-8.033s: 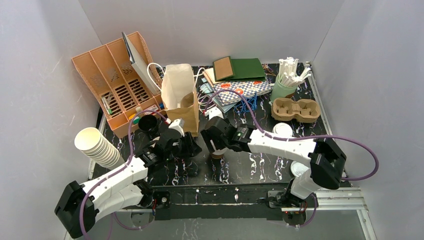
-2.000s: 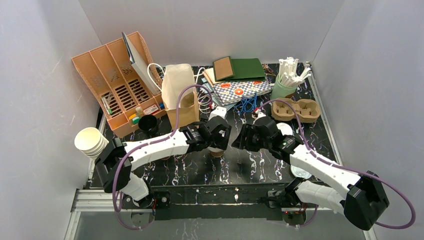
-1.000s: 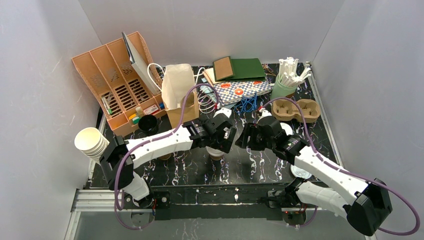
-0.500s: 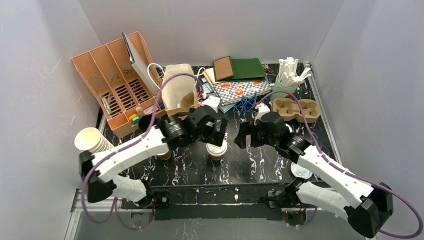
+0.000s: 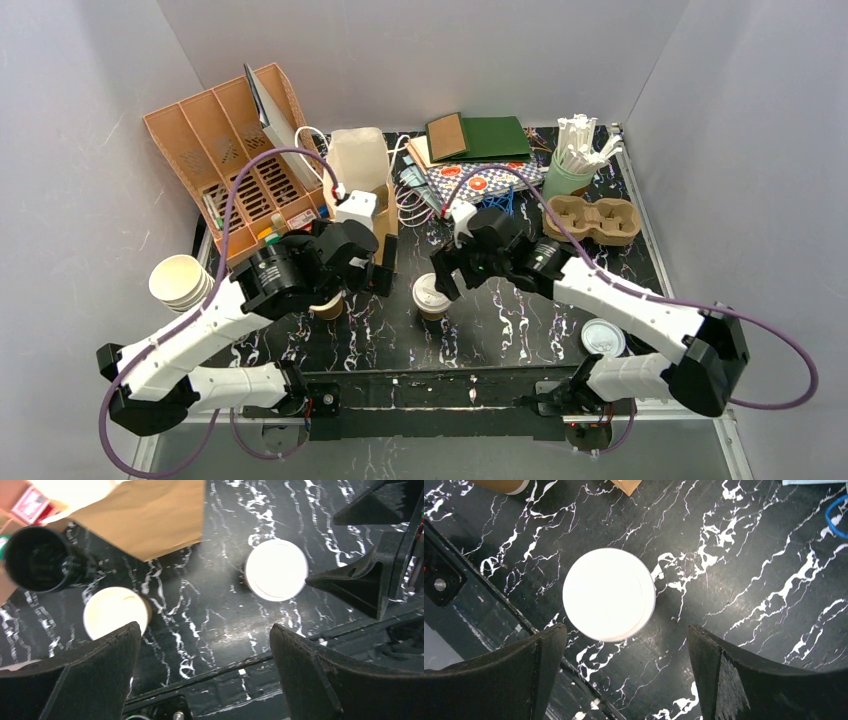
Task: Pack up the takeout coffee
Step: Close the cup lid on the coffee cup, then move the coffee cup to the center of the board.
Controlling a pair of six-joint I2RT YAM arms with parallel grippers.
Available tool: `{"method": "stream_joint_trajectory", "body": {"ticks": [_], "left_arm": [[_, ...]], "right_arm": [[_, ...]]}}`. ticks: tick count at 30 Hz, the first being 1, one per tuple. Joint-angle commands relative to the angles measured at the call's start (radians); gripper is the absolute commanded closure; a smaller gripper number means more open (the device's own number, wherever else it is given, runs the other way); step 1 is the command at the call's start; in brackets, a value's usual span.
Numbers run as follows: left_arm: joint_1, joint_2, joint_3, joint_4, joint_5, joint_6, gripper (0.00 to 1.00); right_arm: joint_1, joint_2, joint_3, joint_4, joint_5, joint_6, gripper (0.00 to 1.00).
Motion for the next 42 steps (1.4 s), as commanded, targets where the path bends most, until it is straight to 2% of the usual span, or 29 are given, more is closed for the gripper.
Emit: {"method": "stream_joint_trajectory", "body": {"ticks": [1,13,36,42], "left_arm": [[0.029,-0.051,0.038,-0.126,-0.141,-0.018,0.02],[0.054,-0.107,0.047,-0.159,-0.271,-0.023,0.02],[0.055,-0.122,0.021,-0.170,-0.299,-0.018,0.02],[0.055,-0.129,0.016,-0.171,-0.302,-0.017,0.02]], "right_arm": [[0.067,0.091,0.109,-0.053,0.090,-0.052,0.02],[0.157,0.242,0.214,-0.122,0.171,-0.056,0.02],[0.187,0.337,0.245,-0.131,0.157,-0.050,0.02],[0.188,0.352,0.253,-0.141,0.178,-0.047,0.09]]}}
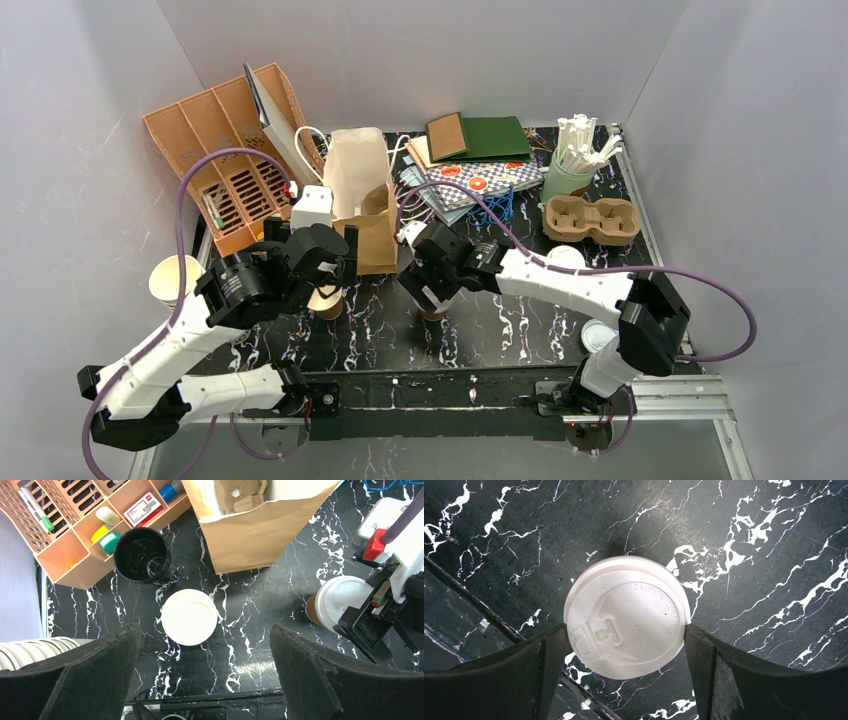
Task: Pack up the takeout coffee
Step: Move the coffee cup to the center of the board.
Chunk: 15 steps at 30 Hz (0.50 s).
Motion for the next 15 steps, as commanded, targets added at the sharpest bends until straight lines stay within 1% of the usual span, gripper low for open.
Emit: {"method": "stream_joint_trajectory", "body": {"ticks": [1,5,9,11,15], "left_arm": [[0.006,-0.019,-0.008,-0.015,-0.040,-0.009,0.02],[0.006,-0.022,-0.009,-0.015,-0.041,-0.009,0.02],[0.006,-0.026,-0.025,-0.003,-0.026,-0.015,0.02],[0.006,-0.032,-0.063,0.022,0.015,-0.025,0.02],[0.005,-0.049,-0.129,0.025,0.041,-0.078,0.02]], "right_arm": [[0.007,0.017,0.047,-0.014,0.027,-0.001,0.10],[0.007,0.004,0.054,-0.017,0.071,0.009,0.14],[-0.001,-0.030,0.042,-0.021,0.182,0.031,0.17],[-0.046,-0.051,0.043,-0.040,0.209,0.060,0.20],[-0.168,-0.104,0.025,-0.048,0.196,0.105,0.24]]}}
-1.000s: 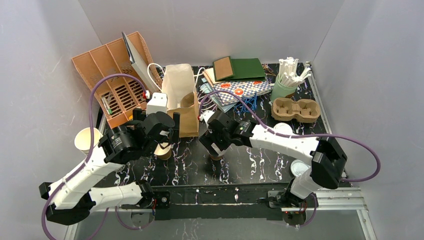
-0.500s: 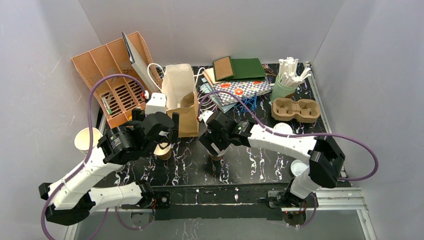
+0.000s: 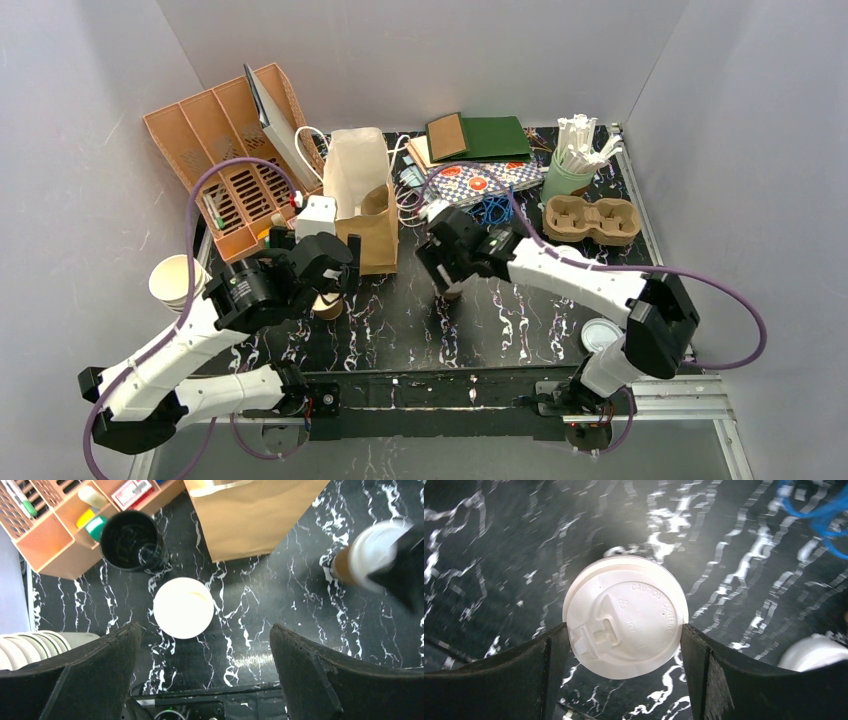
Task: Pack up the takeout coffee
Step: Move the coffee cup to the center of the board.
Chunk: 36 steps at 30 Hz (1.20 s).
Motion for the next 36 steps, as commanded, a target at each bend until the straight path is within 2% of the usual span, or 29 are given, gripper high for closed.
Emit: {"method": "stream_joint_trajectory", "body": {"ticks": [1,9,17,22,26,36], "left_arm": [[0.006,-0.031,-0.071,0.002,0.027,-0.074,0.02],[0.005,-0.061,-0.208,0.050,0.111,-0.123,0.14],[0.005,-0.047,-0.340,0.154,0.113,-0.143,0.30],[0.006,-0.043,-0.402,0.203,0.100,-0.157,0.38],[0.006,-0.035,-0.445,0.229,0.077,-0.179,0.42],[0.007,-0.022,-0.508,0.278,0.024,-0.223,0.47]], "right_arm": [[-0.144,-0.103,0.007,-0.016,0.055,0.064,0.24],[-0.353,-0.117,-0.033,0.006,0.017,0.077,0.27],[-0.428,-0.048,-0.019,0.016,-0.010,0.082,0.27],[-0.444,-0.025,-0.012,0.021,-0.010,0.076,0.19],[-0.444,-0.028,-0.005,0.021,-0.012,0.074,0.03],[-0.445,-0.106,0.008,0.000,-0.021,0.070,0.02]]}}
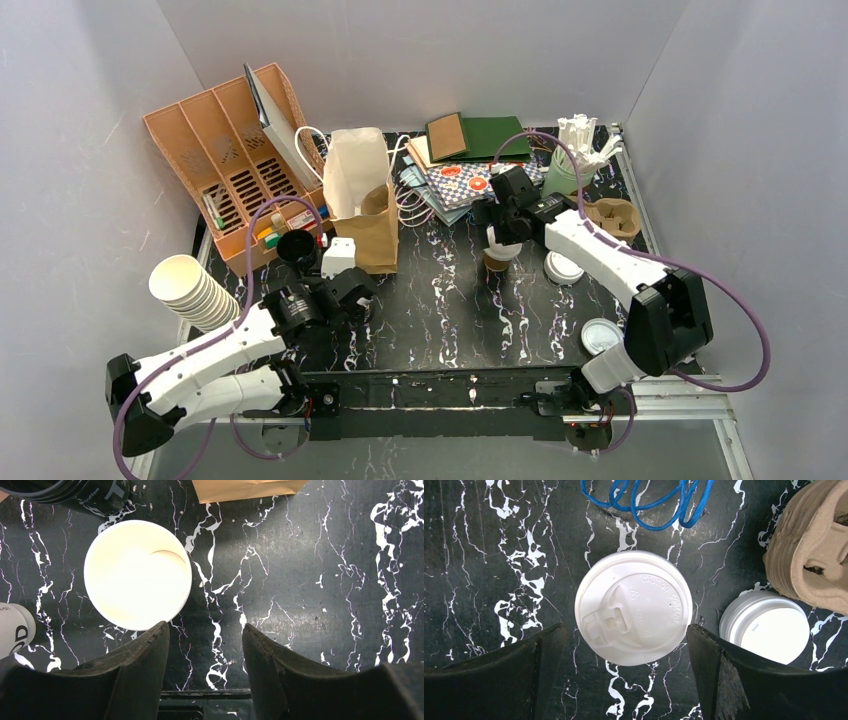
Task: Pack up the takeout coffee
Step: Move the coffee cup to the center of the board, then pick up the coffee cup from the center of the board.
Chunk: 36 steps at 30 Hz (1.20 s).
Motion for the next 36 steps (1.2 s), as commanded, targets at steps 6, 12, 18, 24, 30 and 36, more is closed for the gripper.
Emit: {"method": "stream_joint_trajectory", "body": {"ticks": [6,12,18,24,30,36], "left_arm": [[0.016,0.020,-0.049,0.055,-0.142,-0.068,0.53],[0.123,0.050,-0.086,0.190,-0.081,0.054,0.57],[0.212,0.103,-0.093,0.261,0.004,0.098,0.59],[0.223,0.165,-0.084,0.238,0.006,0.074,0.62],[0.223,0.184,-0.055,0.225,0.038,0.098,0.92],[0.221,0.148,-0.008,0.195,0.202,0.115,1.00]], "right_arm": [[-0.002,-0.153,0.030,-0.005,-0.014,-0.005,0.02],[-0.002,-0.224,0.020,-0.020,-0.024,-0.004,0.02],[-0.003,-0.321,-0.030,-0.072,0.044,0.088,0.02],[-0.003,-0.411,-0.152,-0.106,0.091,0.280,0.02],[-0.002,-0.491,-0.249,-0.097,0.080,0.351,0.02],[-0.003,-0.524,-0.327,-0.185,0.192,0.539,0.02]]}}
